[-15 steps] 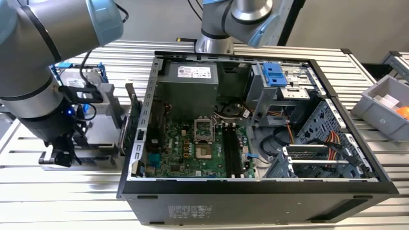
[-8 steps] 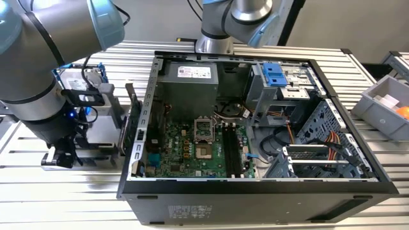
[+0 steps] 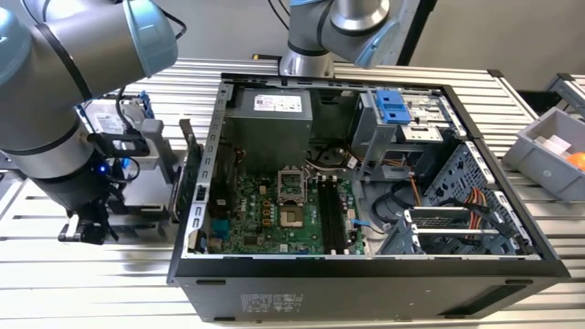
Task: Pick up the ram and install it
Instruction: 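Pick up the ram and move it above insertion slot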
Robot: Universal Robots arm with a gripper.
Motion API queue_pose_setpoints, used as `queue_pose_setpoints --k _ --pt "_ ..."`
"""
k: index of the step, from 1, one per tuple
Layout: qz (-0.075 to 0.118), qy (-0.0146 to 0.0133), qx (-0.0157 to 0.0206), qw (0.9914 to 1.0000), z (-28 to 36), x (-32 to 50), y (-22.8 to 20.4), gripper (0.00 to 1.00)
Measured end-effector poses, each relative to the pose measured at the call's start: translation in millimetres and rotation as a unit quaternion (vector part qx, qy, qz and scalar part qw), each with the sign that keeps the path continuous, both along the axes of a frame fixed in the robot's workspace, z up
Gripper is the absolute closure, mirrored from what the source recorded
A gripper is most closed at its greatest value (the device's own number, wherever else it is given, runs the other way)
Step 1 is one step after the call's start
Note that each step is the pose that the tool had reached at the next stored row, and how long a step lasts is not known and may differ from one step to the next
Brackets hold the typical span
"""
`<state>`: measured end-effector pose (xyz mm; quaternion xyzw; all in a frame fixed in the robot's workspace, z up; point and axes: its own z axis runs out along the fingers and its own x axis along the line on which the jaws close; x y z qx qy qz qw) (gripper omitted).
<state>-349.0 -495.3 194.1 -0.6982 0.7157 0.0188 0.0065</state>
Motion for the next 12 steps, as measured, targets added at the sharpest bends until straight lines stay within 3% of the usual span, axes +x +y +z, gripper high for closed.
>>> queue_pose_setpoints --k 10,11,12 --pt "0.000 0.0000 -0.0005 1.00000 -2.7 0.1 -0.1 0.00" --pt "0.000 0.0000 -0.0005 1.00000 -2.7 0.1 -0.1 1.00" --pt "0.000 0.0000 -0.0005 1.00000 -2.7 0.1 -0.1 1.00"
